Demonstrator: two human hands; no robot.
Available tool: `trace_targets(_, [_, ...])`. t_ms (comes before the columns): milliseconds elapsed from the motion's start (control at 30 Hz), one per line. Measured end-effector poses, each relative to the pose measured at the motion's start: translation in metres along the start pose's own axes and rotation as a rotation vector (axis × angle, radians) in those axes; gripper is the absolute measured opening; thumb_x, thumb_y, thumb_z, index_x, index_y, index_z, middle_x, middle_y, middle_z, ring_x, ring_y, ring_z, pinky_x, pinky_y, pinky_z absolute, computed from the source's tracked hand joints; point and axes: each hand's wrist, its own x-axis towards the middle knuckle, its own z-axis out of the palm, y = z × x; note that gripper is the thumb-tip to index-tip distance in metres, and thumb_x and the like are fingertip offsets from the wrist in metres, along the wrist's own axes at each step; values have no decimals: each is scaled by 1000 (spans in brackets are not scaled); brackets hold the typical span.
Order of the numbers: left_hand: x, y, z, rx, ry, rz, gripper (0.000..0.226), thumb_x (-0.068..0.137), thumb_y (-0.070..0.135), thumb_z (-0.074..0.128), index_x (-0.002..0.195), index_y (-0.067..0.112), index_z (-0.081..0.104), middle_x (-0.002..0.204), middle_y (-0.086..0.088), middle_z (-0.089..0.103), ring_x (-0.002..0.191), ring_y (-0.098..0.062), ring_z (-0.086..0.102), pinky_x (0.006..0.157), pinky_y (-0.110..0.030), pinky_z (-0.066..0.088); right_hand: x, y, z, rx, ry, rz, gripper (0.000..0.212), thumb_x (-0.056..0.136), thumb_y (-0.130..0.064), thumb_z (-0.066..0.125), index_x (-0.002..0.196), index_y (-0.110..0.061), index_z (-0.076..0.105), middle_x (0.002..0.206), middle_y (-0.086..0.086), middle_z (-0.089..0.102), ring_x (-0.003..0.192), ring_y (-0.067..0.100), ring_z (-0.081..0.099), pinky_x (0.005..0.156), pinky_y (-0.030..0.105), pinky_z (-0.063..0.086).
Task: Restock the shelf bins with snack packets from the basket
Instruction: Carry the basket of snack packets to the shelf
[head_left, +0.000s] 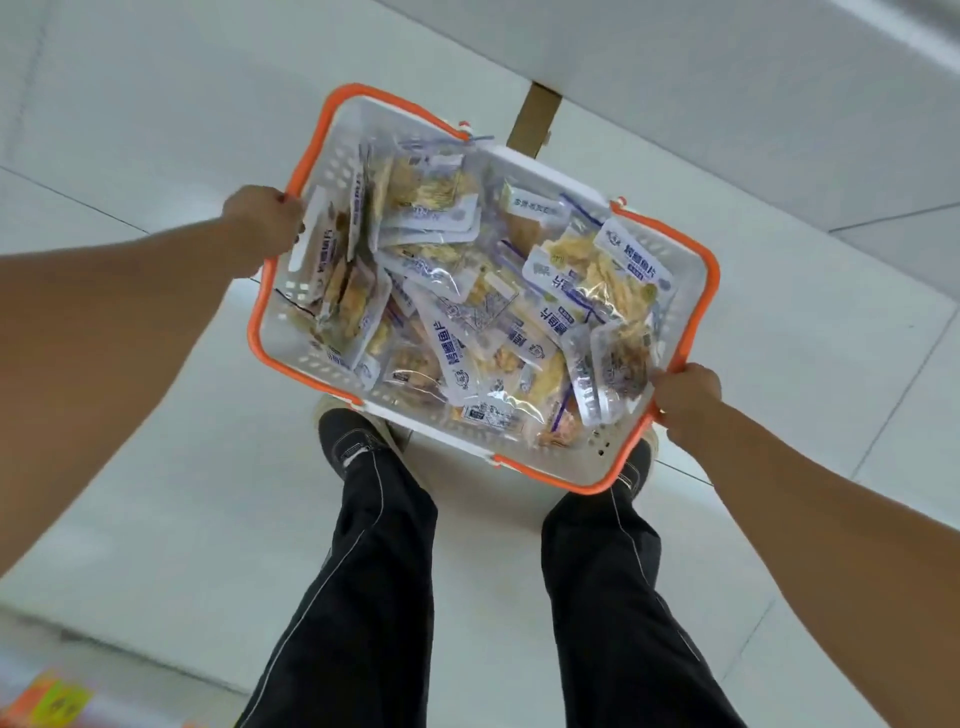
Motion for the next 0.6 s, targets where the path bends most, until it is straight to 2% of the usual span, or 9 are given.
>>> trace_targets(67, [-12, -14, 3, 35, -14, -29, 38, 103, 31, 38, 110, 3, 63, 85, -11, 56, 69, -28, 51, 46, -27, 40, -9, -8, -11, -113, 7, -9, 22, 94, -27, 66, 99, -7, 61, 95, 13, 64, 86, 35, 64, 68, 41, 55])
trace_targets(100, [-24, -24, 3, 34, -22, -49, 38, 103, 32, 39, 111, 3, 62, 89, -13, 57, 73, -29, 52, 48, -29, 39, -20, -14, -19, -189, 17, -42, 25, 94, -30, 65, 102, -7, 62, 96, 13, 64, 84, 35, 62, 67, 40, 53])
trace_targets(233, [-100, -84, -29, -87, -83, -143, 30, 103, 26, 38, 110, 7, 60, 94, -13, 59, 74, -27, 53, 48, -29, 37, -90, -53, -60, -370, 55, -169, 29, 93, -34, 63, 106, -8, 63, 98, 15, 67, 91, 40, 64, 81, 49, 57])
trace_targets(300, [-149, -112, -68, -165, -113, -194, 27, 103, 27, 40, 107, 8, 58, 91, -13, 58, 66, -24, 53, 48, -29, 38, -148, -90, -83, -459, 36, -230, 30, 93, -34, 63, 105, -6, 64, 96, 17, 67, 90, 39, 64, 84, 48, 56])
trace_targets(367, [-195, -147, -115, -288, -120, -250, 27, 103, 28, 42, 104, 6, 58, 92, -15, 61, 67, -26, 54, 52, -31, 42, -213, -132, -96, -545, 15, -299, 31, 93, -34, 63, 103, -5, 65, 96, 17, 66, 91, 39, 64, 84, 48, 55])
trace_targets(433, [-230, -186, -161, -402, -137, -292, 32, 102, 31, 45, 104, 4, 60, 90, -15, 62, 72, -29, 57, 57, -33, 46, -278, -176, -94, -633, 1, -366, 34, 93, -37, 62, 99, -4, 64, 96, 18, 67, 90, 39, 63, 79, 46, 54])
trace_targets(533, [-269, -244, -227, -548, -168, -356, 47, 99, 46, 49, 102, 1, 62, 88, -12, 62, 88, -34, 63, 69, -35, 47, -377, -238, -68, -734, -27, -407, 45, 89, -46, 66, 96, -2, 67, 85, 14, 66, 73, 33, 61, 60, 34, 48])
trace_targets(600, [-280, -282, -268, -656, -152, -401, 58, 95, 56, 51, 107, 1, 63, 100, -15, 65, 97, -35, 62, 75, -36, 48, -435, -279, -37, -723, -78, -414, 52, 83, -51, 72, 95, -1, 67, 87, 15, 69, 72, 30, 63, 62, 35, 52])
